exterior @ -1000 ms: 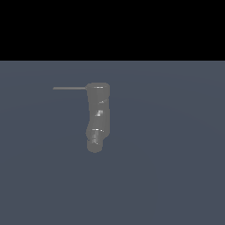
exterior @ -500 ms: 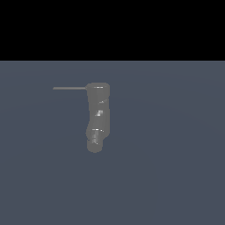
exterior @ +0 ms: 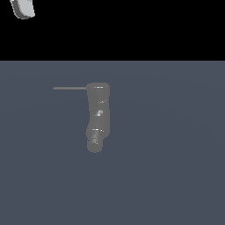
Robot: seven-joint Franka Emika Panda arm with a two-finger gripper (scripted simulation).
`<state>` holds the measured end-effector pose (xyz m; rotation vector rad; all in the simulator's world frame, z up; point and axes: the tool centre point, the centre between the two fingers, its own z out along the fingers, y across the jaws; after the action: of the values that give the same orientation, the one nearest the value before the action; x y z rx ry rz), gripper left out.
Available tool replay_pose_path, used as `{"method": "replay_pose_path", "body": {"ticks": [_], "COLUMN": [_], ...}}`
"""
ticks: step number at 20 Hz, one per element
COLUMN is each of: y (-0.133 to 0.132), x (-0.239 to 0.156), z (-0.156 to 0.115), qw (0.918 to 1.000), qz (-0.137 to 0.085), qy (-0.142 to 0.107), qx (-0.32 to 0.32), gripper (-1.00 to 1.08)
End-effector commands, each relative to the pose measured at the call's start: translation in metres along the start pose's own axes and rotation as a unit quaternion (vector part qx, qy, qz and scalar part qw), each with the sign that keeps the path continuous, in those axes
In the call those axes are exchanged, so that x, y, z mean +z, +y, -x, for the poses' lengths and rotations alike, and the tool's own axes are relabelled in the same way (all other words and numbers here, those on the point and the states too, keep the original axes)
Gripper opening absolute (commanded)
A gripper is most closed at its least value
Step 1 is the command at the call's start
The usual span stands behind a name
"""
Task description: Turn on the faucet by rotating a designated handle.
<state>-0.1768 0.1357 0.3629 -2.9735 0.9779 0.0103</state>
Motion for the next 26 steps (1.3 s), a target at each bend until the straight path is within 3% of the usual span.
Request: {"method": "replay_pose_path", "body": {"ticks": [1, 13, 26], "y": [-0.012, -0.064, -0.108], "x": [0.010, 0.052, 0.093], "z": [-0.003, -0.025, -0.061], "qw": [0.9997, 0.9899, 0.9672], "qz": [-0.001, -0.002, -0.002], "qy": [0.000, 0.000, 0.001], "qx": [0.026, 0.141, 0.254], "gripper": [-1.00, -1.00, -1.00]}}
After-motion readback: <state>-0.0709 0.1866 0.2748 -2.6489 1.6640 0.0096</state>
